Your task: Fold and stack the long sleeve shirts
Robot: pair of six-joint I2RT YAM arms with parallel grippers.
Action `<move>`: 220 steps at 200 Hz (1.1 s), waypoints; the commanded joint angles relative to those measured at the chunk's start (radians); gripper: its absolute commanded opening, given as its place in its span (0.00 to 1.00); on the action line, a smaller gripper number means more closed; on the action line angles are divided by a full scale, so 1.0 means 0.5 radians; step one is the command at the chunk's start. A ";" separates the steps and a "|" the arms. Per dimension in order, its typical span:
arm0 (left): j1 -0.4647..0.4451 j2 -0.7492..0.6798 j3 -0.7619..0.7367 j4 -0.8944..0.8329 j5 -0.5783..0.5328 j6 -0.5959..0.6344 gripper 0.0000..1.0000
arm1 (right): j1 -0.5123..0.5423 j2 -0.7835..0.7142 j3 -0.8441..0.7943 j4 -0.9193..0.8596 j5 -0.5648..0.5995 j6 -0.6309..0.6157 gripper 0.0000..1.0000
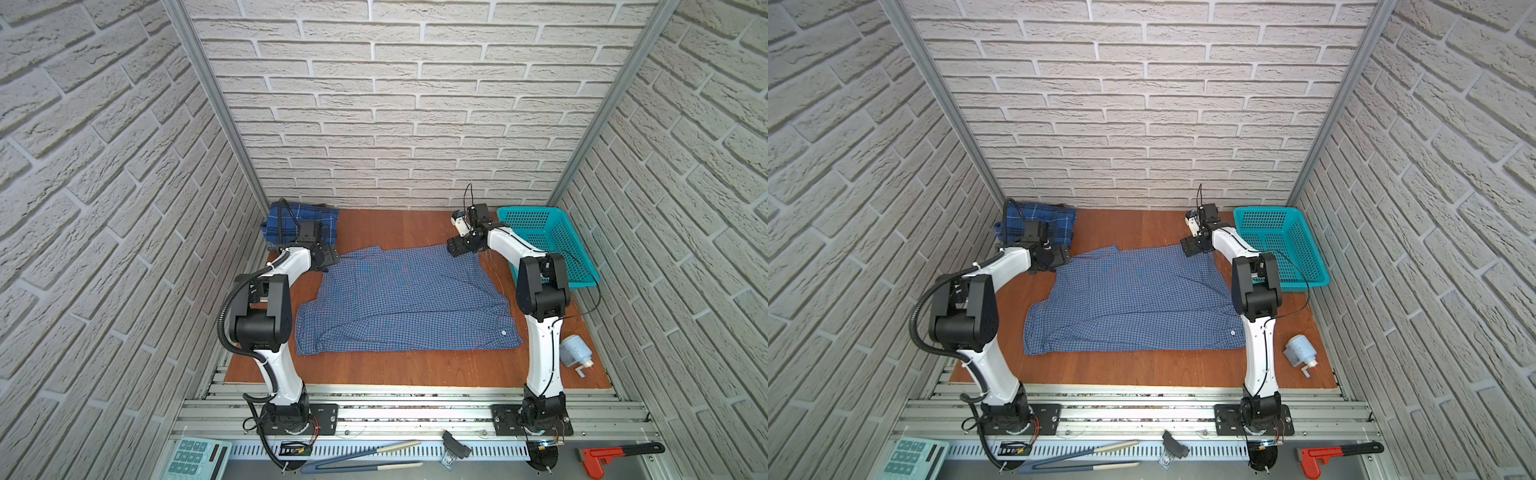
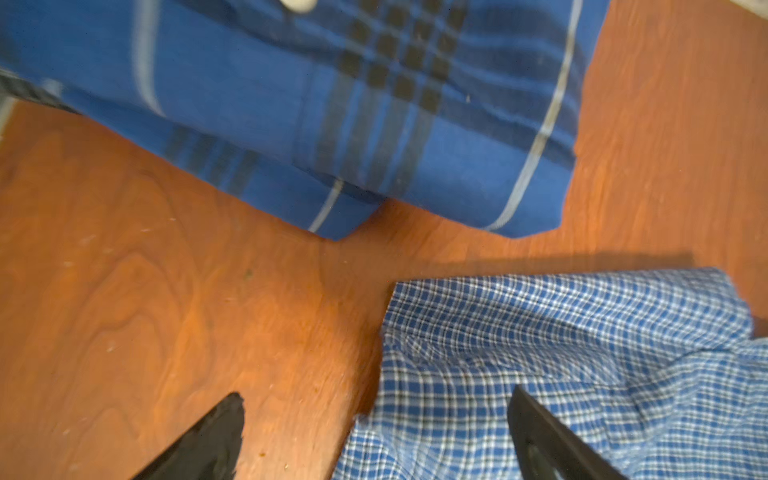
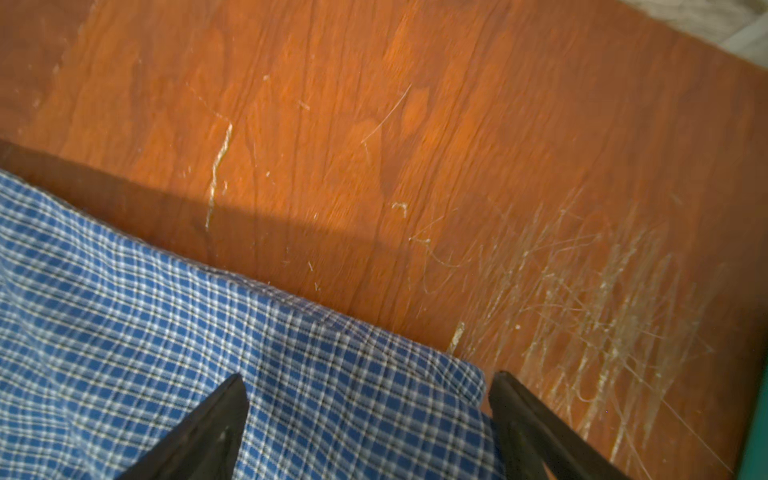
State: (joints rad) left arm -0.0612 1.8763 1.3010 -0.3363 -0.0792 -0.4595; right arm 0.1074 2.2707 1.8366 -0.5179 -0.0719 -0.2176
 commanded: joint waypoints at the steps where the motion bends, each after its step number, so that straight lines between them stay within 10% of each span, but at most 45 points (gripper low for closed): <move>1: -0.043 0.098 0.113 -0.029 0.056 0.093 0.97 | -0.007 0.008 0.056 -0.032 -0.076 -0.101 0.90; 152: -0.039 0.236 0.229 -0.045 0.230 0.208 0.94 | -0.009 0.229 0.307 -0.177 -0.203 -0.233 0.80; 174: -0.065 0.281 0.232 -0.009 0.335 0.205 0.81 | -0.010 0.219 0.320 -0.187 -0.245 -0.232 0.61; 220: -0.064 0.173 0.254 0.030 0.609 0.188 0.16 | -0.009 -0.032 0.331 -0.158 -0.306 -0.189 0.15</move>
State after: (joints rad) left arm -0.0887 1.9999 1.4277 -0.3580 0.1299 -0.3676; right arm 0.1043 2.3852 1.9804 -0.6125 -0.1871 -0.3252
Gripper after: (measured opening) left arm 0.251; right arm 0.229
